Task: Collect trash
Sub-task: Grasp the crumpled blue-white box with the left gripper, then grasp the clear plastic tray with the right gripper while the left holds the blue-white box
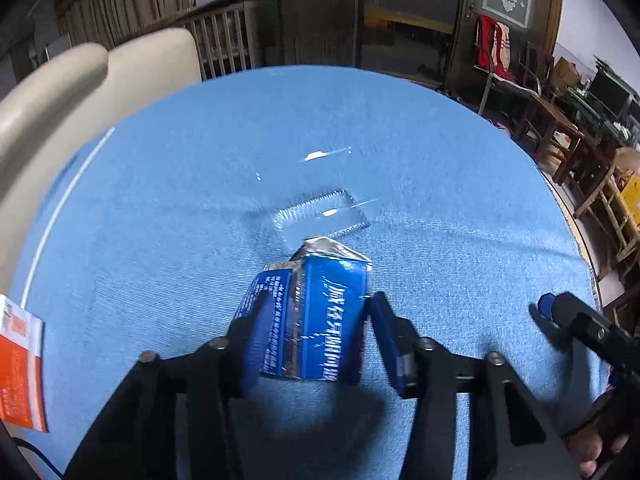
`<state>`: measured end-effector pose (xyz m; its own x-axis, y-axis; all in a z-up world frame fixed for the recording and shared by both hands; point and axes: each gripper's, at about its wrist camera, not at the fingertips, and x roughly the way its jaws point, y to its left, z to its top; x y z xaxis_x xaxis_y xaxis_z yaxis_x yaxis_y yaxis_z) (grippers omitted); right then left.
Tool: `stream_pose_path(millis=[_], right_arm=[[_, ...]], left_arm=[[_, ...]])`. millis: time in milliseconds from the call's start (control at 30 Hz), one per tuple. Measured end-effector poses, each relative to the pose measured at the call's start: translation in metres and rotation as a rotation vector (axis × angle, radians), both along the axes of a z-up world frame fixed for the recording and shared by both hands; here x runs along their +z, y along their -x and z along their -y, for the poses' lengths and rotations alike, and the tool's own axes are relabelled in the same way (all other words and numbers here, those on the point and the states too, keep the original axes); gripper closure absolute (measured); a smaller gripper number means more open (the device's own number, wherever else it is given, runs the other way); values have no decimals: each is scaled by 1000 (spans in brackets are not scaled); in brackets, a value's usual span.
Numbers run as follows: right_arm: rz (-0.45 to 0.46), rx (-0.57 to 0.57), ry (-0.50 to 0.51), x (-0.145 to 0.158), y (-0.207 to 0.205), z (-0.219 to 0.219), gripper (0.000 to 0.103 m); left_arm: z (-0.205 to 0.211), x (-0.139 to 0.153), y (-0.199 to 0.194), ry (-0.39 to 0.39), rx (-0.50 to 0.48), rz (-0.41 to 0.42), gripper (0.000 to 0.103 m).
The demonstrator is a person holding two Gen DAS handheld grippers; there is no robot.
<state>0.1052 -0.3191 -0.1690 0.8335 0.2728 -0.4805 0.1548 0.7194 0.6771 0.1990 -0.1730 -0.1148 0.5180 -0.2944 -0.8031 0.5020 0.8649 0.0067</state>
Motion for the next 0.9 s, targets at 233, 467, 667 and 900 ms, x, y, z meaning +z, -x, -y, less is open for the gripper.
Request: stream_pose_path(millis=[233, 467, 667, 900], right_arm=[[-3, -10, 0, -1, 3, 3, 39], [-6, -9, 5, 1, 2, 2, 39], [-5, -9, 4, 0, 3, 4, 39], [-4, -3, 2, 0, 2, 3, 39]], left_arm=[[-43, -7, 12, 31, 29, -105, 100], [-63, 7, 17, 138, 78, -157, 71], [-62, 4, 4, 283, 150, -271, 39], [-58, -24, -21, 494, 255, -454, 74]])
